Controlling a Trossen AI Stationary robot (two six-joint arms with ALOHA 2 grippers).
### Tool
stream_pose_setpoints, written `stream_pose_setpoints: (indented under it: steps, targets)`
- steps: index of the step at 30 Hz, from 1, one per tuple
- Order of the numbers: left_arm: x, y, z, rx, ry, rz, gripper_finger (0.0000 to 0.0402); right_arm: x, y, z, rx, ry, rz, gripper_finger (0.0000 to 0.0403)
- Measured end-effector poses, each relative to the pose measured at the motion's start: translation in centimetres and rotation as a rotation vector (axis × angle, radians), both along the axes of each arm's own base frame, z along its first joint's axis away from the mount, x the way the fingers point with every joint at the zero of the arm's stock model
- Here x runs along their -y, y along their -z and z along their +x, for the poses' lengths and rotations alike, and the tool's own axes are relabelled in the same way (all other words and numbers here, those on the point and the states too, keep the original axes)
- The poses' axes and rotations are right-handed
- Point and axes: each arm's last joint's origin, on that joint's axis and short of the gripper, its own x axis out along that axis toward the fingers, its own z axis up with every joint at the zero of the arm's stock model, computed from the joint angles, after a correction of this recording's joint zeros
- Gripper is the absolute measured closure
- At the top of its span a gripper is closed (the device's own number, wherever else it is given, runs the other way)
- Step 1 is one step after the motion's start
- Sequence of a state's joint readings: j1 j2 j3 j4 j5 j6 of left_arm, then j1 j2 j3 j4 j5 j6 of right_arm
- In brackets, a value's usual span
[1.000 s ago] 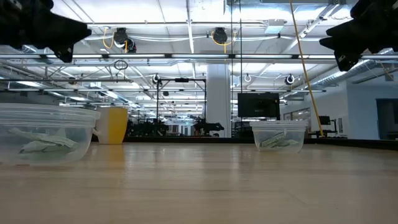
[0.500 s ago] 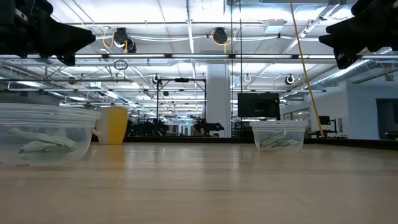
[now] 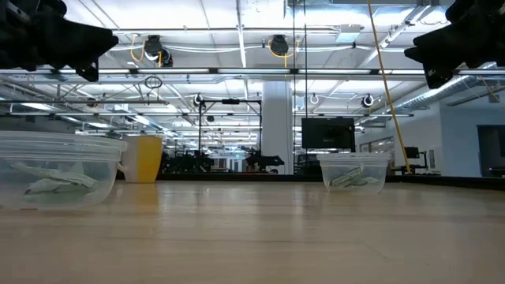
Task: Pick and place Stevia / Truvia into bins
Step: Return to Home Position
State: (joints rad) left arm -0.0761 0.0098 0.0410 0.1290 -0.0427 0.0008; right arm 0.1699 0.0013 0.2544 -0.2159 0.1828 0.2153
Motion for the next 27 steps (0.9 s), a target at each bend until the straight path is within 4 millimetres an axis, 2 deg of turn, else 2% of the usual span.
stream_pose_setpoints:
  steps: [7, 11, 14, 27]
  targets:
    - [-0.1, 0.5, 0.1, -0.056, -0.056, 0.028, 0.0321, -0.1, 2.6, 0.8, -0.059, -0.001, -0.010, 0.0298]
    - [-0.2, 0.6, 0.1, -0.062, -0.066, 0.029, 0.0321, -0.3, 3.8, 1.4, 0.017, -0.003, 0.003, 0.0298]
    - [-0.2, 0.6, 0.1, -0.063, -0.071, 0.059, 0.0321, -0.3, 3.2, 1.5, 0.107, -0.002, 0.019, 0.0298]
    - [-0.3, 0.6, 0.1, -0.067, -0.115, 0.174, 0.0321, -0.3, 3.2, 1.6, 0.105, -0.001, 0.026, 0.0298]
